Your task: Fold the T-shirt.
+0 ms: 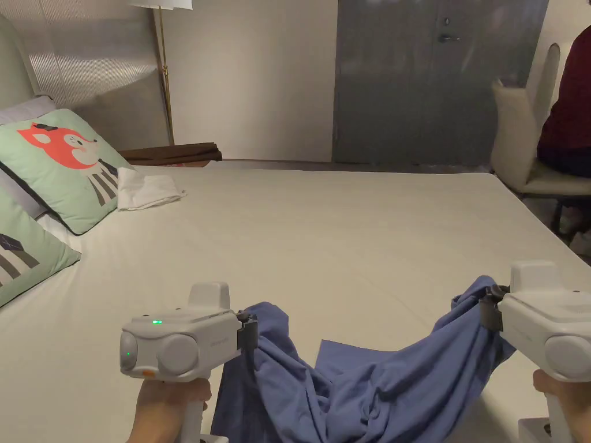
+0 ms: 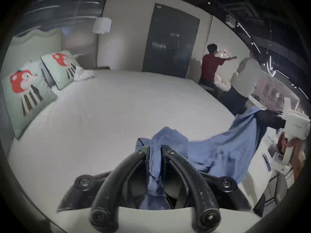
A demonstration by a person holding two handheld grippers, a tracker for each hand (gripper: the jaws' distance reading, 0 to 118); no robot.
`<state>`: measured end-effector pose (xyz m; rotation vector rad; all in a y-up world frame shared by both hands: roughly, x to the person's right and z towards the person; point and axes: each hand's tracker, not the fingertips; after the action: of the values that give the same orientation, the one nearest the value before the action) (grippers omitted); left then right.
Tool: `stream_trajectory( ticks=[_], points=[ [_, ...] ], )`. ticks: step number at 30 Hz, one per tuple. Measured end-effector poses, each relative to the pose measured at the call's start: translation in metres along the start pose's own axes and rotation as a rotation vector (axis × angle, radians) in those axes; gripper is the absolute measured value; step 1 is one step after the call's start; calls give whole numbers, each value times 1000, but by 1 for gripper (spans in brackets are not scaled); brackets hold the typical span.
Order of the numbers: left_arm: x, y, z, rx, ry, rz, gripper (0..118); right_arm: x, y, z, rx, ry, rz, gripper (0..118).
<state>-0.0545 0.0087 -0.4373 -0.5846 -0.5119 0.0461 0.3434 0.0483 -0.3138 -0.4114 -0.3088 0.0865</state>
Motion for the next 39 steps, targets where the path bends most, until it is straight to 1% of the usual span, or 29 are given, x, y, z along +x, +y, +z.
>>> stream_trajectory(
  ticks=[6, 10, 13, 18, 22, 25, 31, 34, 39],
  points=[
    [-28, 82, 35, 184, 116, -9, 10, 24, 74, 13, 170, -104, 22, 6],
    [-41, 134, 46, 295, 161, 6, 10, 28, 113, 17, 249, -150, -10, 6],
    [-39, 163, 53, 346, 195, -9, 10, 27, 134, 9, 294, -198, 21, 6],
    [-40, 194, 44, 383, 270, -59, 9, 23, 151, -6, 316, -224, 59, 6],
    [-48, 203, 29, 373, 290, -16, 9, 20, 150, -23, 300, -205, 28, 6],
    [-56, 200, 14, 363, 309, -1, 9, 15, 142, -42, 284, -197, 32, 6],
    [-72, 185, -21, 328, 349, -27, 9, 2, 117, -77, 230, -177, 26, 7],
    [-78, 167, -39, 302, 363, -24, 9, -4, 98, -95, 191, -168, 33, 7],
    [-95, 127, -73, 185, 384, -8, 9, -14, 54, -121, 97, -152, 33, 7]
  ],
)
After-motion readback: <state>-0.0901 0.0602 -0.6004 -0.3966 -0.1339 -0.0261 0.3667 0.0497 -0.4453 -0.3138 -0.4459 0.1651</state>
